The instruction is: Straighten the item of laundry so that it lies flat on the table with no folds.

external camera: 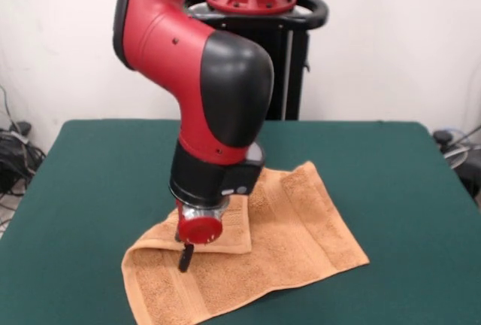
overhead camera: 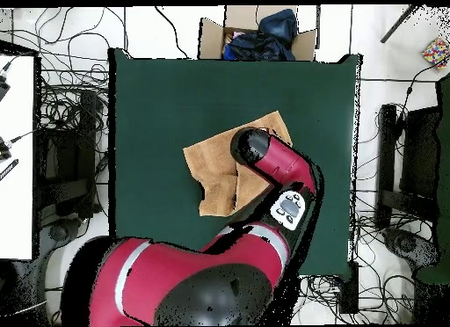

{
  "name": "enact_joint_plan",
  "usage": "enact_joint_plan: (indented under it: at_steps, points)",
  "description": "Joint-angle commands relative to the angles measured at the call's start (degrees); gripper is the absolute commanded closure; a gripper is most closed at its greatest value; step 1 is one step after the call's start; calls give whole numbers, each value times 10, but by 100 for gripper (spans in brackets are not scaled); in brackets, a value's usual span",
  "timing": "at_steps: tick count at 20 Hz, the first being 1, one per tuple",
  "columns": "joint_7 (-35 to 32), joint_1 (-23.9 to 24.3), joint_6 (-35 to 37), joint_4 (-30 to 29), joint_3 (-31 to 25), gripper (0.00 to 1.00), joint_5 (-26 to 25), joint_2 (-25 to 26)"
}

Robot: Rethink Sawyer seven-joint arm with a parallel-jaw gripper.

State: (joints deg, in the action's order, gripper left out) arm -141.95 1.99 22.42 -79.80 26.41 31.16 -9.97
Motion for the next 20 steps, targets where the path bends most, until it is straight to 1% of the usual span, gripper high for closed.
enact_joint_plan:
  at_steps: [1,4,9,15,20]
  points:
    - [-192,-19,79,57,-3,0,46,38]
    - [-201,-26,94,75,7,0,56,48]
    - [-200,-35,94,78,8,0,69,53]
    - [-201,-58,108,83,13,0,76,50]
    - [-197,-66,121,75,14,0,77,34]
